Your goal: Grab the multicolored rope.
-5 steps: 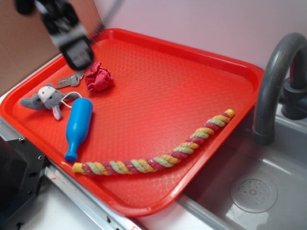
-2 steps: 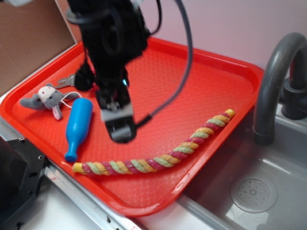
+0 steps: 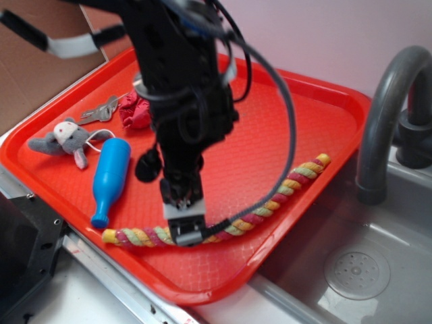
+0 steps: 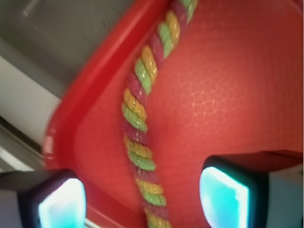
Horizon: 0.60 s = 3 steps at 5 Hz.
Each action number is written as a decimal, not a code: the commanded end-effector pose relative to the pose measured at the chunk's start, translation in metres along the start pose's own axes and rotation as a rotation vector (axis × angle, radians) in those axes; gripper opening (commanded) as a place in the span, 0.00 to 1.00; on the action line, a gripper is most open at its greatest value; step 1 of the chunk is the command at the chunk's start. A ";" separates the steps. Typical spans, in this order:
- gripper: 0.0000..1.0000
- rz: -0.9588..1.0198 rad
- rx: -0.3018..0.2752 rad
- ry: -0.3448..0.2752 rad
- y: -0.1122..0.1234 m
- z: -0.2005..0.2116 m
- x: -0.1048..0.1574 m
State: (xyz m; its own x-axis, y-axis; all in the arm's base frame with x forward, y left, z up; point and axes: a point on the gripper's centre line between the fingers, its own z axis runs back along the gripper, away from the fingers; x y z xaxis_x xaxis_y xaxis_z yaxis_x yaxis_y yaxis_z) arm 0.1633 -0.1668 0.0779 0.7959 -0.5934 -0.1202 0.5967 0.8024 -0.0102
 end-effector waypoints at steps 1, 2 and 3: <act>1.00 -0.050 -0.019 0.068 -0.009 -0.035 -0.007; 1.00 -0.055 -0.008 0.103 -0.013 -0.047 -0.009; 1.00 -0.022 -0.009 0.123 -0.011 -0.053 -0.011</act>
State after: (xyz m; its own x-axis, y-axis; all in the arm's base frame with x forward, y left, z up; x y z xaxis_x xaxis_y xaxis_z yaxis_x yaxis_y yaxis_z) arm 0.1499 -0.1641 0.0201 0.7634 -0.5891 -0.2648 0.6061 0.7951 -0.0214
